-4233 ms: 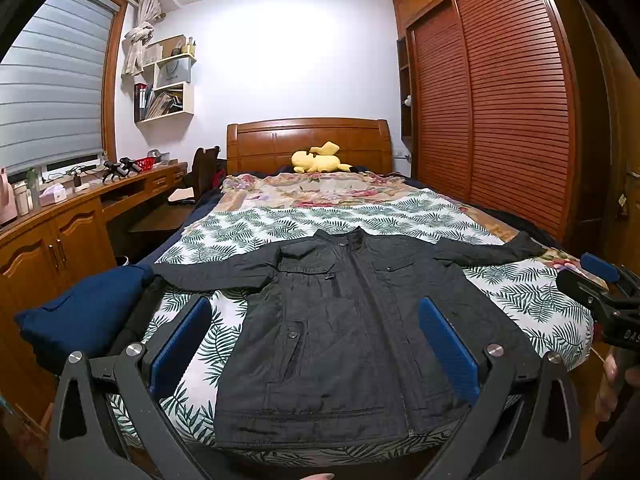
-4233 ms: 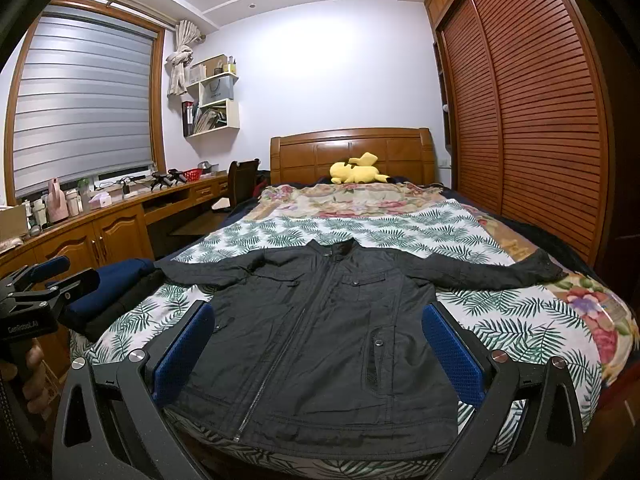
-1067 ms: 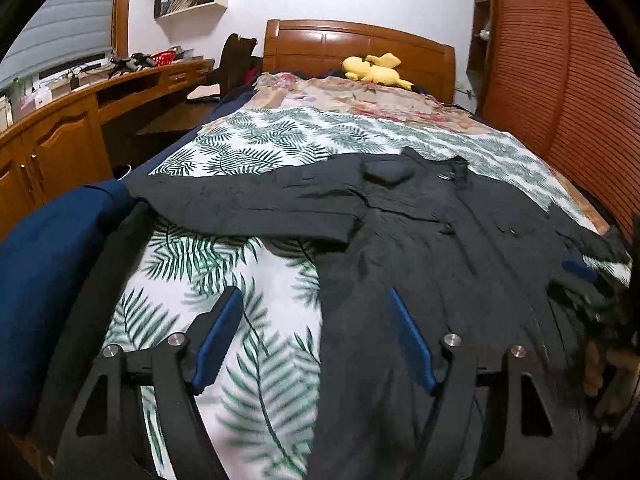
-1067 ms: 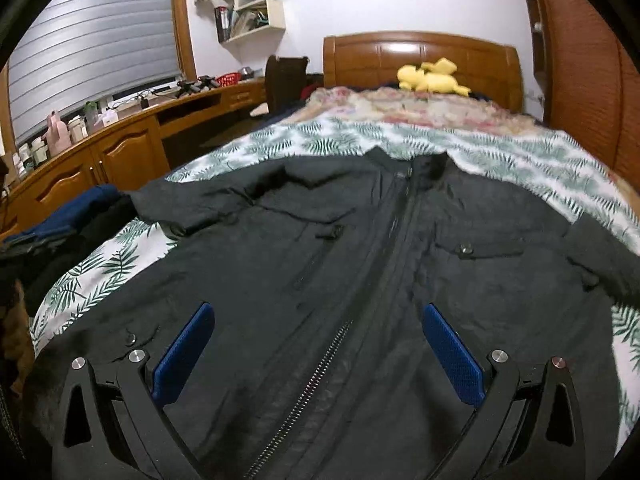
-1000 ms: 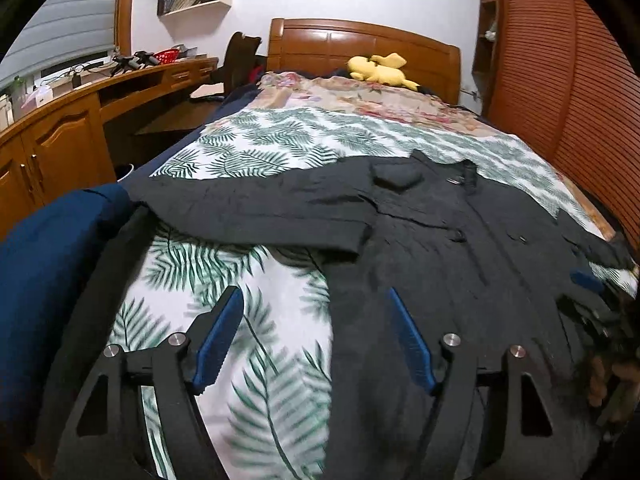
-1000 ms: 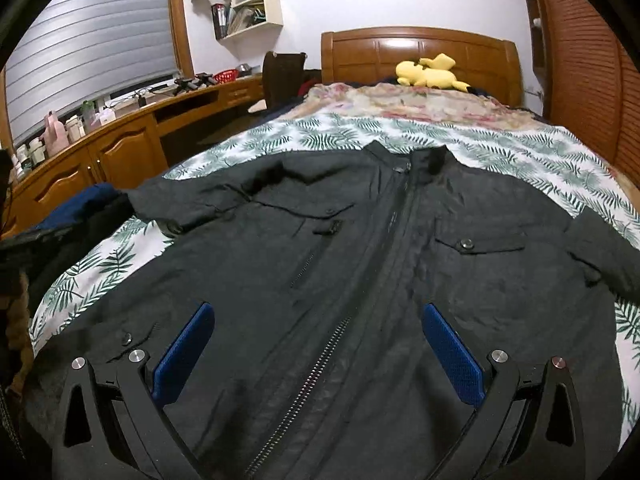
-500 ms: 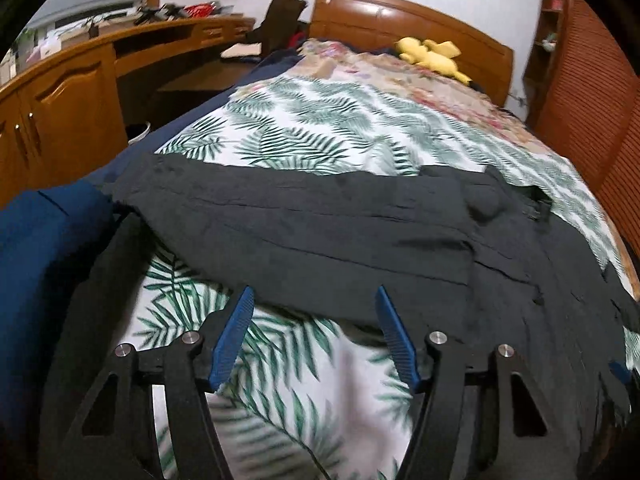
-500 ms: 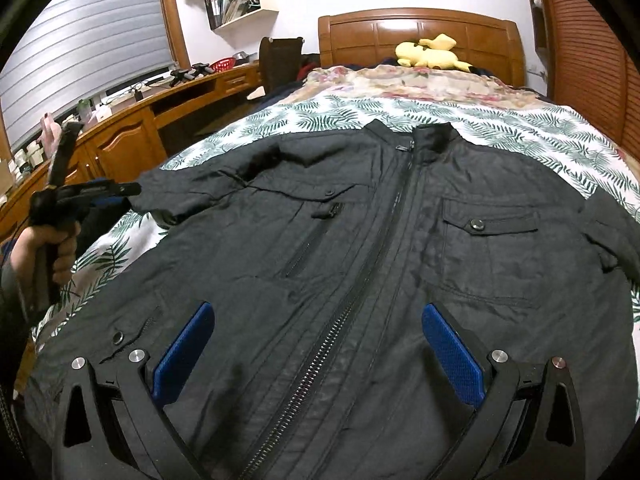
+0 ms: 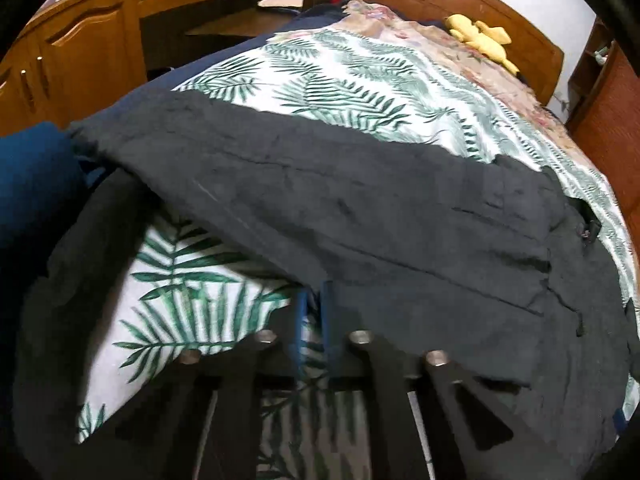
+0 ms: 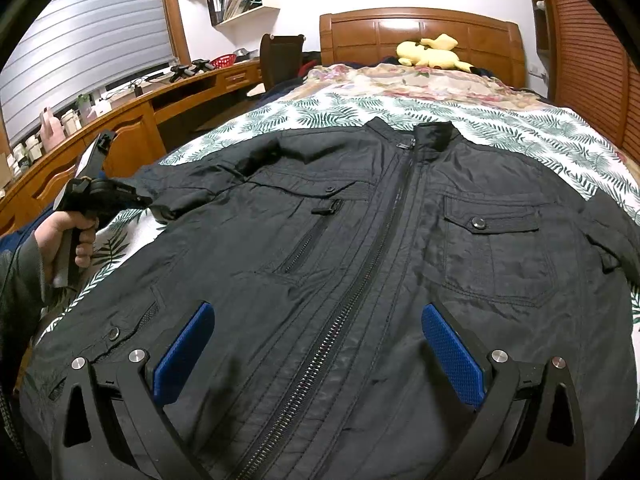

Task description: Fold large clothes

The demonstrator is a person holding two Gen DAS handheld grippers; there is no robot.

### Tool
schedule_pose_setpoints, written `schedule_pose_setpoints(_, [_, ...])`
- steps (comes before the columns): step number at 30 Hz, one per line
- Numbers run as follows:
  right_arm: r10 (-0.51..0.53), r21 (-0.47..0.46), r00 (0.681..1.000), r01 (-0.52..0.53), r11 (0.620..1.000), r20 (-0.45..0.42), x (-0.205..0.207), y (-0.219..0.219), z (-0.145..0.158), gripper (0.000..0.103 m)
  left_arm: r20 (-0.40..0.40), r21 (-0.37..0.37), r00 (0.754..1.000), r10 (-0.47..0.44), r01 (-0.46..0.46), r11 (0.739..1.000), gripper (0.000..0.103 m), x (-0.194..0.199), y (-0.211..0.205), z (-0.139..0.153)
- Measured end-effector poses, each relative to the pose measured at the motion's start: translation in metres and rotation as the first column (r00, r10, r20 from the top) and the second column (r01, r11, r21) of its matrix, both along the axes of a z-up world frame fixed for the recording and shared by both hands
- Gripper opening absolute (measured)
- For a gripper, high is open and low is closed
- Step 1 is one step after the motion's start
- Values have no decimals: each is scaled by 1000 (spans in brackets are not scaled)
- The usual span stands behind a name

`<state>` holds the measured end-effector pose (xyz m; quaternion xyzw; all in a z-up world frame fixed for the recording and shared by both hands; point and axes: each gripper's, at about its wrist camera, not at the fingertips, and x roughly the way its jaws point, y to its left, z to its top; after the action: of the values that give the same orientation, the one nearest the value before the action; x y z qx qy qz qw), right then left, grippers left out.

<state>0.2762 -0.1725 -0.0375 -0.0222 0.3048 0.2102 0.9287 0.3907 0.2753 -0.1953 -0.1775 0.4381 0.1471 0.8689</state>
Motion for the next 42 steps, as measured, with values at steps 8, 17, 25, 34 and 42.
schedule_pose_setpoints(8, [-13,-3,1000,13,1000,-6,2,-4,-1,103,102,182,990,-97,77,980,1,-1,-59,59])
schedule_pose_setpoints(17, [-21,-16,998,22,1000,56,-24,-21,10,103,185,255,920,-345,294,921,1,-24,-163,128])
schedule_pose_setpoints(25, [-42,-19,997,44,999,72,-35,-27,8,103,147,268,878,-456,408,873,2,-34,-221,135])
schedule_pose_setpoints(34, [-35,-7,997,36,999,70,-33,-22,10,103,200,309,875,-441,371,876,74,-59,-204,152])
schedule_pose_setpoints(42, [7,-10,997,-6,1000,73,-35,-7,8,103,161,328,927,-338,273,904,75,-58,-154,128])
